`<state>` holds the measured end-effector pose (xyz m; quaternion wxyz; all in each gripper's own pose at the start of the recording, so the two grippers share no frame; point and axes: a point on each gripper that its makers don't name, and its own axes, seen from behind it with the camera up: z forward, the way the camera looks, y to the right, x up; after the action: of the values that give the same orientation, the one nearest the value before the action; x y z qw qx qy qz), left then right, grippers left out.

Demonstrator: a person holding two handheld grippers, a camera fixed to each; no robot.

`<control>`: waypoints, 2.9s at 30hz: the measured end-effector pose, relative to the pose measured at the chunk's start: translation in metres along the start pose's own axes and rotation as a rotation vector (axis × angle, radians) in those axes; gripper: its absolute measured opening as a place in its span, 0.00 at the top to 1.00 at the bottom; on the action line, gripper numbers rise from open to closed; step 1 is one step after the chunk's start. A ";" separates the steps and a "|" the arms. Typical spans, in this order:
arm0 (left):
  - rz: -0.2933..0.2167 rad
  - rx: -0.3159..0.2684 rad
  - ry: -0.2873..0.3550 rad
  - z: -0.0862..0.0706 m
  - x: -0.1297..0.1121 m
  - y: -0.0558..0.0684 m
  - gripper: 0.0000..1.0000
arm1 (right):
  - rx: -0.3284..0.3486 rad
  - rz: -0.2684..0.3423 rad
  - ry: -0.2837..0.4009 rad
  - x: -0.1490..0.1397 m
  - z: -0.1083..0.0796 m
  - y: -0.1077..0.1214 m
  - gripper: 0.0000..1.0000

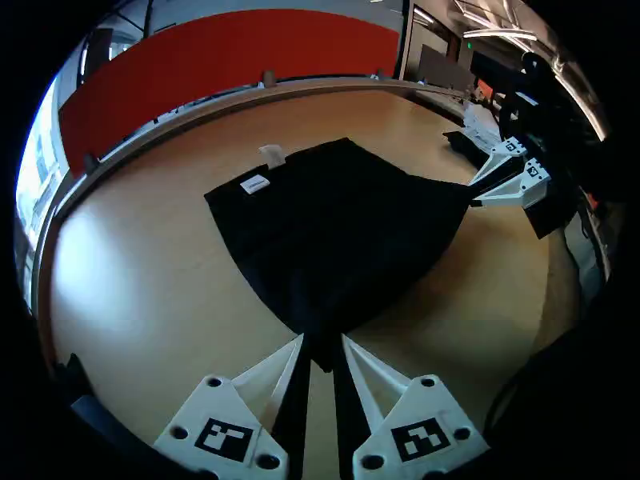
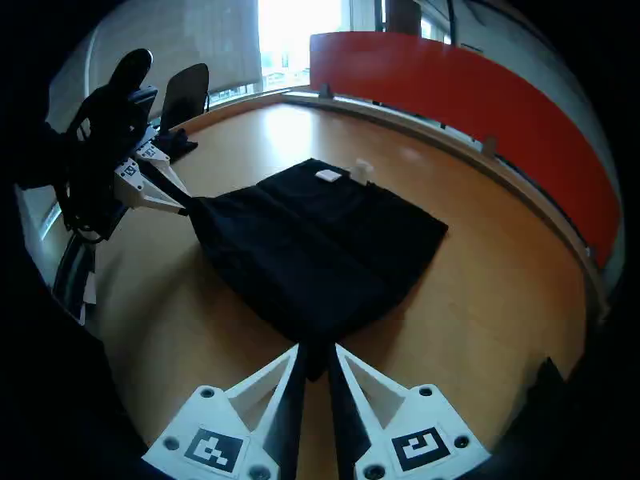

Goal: Fold towel

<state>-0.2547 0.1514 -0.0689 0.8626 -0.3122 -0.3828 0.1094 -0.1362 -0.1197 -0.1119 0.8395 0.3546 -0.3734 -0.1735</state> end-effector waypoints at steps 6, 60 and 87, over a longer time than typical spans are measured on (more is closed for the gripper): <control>-0.030 0.001 0.008 -0.019 0.011 0.002 0.83 | 0.001 -0.008 0.020 0.014 -0.017 -0.007 0.82; -0.095 -0.043 0.042 -0.089 0.049 0.024 0.83 | 0.045 0.003 0.070 0.052 -0.092 -0.035 0.82; -0.174 0.011 0.033 -0.045 0.070 -0.009 0.83 | 0.018 -0.021 0.019 0.064 -0.048 0.013 0.82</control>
<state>-0.1745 0.1535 -0.0454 0.8767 -0.2750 -0.3935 0.0310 -0.0577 -0.1237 -0.0928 0.8378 0.3678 -0.3632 -0.1757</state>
